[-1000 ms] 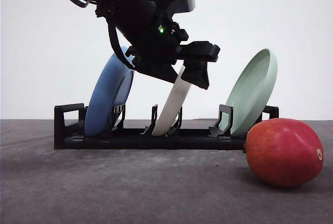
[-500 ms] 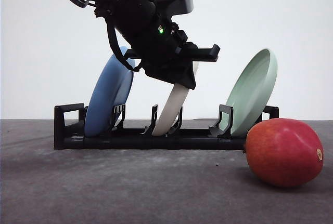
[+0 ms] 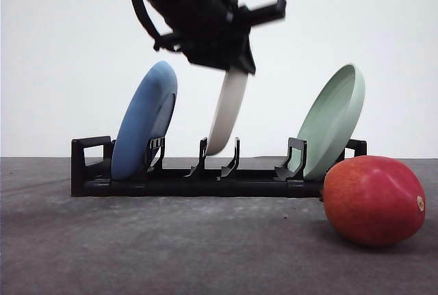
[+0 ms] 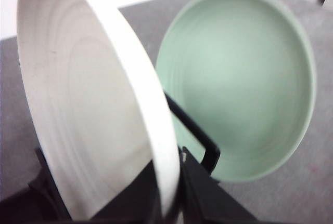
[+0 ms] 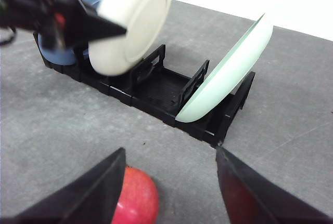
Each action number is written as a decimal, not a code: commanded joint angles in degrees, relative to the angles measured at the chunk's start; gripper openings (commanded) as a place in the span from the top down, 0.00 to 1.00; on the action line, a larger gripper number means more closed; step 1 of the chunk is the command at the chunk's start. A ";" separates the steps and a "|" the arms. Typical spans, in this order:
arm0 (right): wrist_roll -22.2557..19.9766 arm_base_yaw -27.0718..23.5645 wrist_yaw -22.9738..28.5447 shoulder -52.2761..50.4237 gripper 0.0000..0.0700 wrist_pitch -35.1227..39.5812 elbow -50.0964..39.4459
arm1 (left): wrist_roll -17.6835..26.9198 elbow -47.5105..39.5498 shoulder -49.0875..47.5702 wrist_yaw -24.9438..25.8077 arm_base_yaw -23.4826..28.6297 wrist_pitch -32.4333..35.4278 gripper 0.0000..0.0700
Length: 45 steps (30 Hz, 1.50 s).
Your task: Place pomegranate in white plate
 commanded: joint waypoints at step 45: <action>0.83 0.26 0.42 0.13 0.50 -1.90 0.70 | 10.53 -33.18 -37.30 13.51 -10.96 -2.01 0.99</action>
